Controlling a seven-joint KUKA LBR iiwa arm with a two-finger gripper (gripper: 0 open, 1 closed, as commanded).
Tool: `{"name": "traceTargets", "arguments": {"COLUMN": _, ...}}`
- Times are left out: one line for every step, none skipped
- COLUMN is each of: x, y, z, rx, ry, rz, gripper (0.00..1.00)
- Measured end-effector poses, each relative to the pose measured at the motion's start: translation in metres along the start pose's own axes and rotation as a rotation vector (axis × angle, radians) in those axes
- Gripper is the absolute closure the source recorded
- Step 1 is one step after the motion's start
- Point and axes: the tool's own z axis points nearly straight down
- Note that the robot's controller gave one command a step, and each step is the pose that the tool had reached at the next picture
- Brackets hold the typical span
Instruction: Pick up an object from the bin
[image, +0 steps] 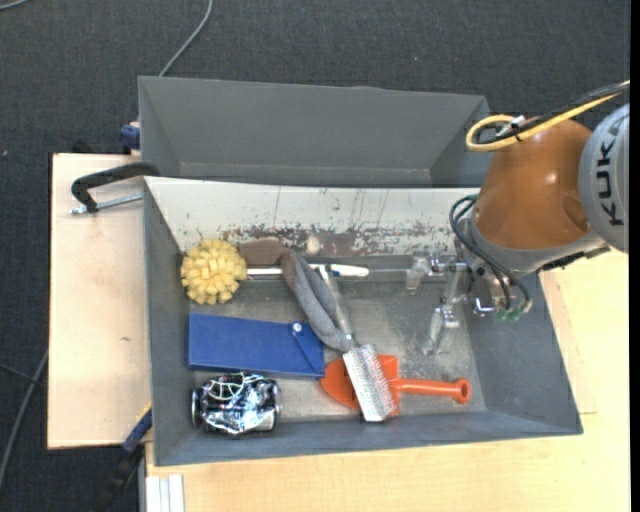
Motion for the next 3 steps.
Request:
{"name": "traceTargets", "arguments": {"x": -0.031, "y": 0.009, "z": 0.009, "rx": 0.004, "ry": -0.015, "rz": -0.177, "gripper": 0.0}}
{"name": "traceTargets", "arguments": {"x": -0.022, "y": 0.004, "z": 0.032, "rx": -0.005, "ry": 0.007, "rz": -0.385, "gripper": 0.0}}
{"name": "traceTargets", "arguments": {"x": -0.025, "y": 0.026, "z": -0.015, "rx": 0.001, "ry": -0.009, "rz": -0.262, "gripper": 0.0}}
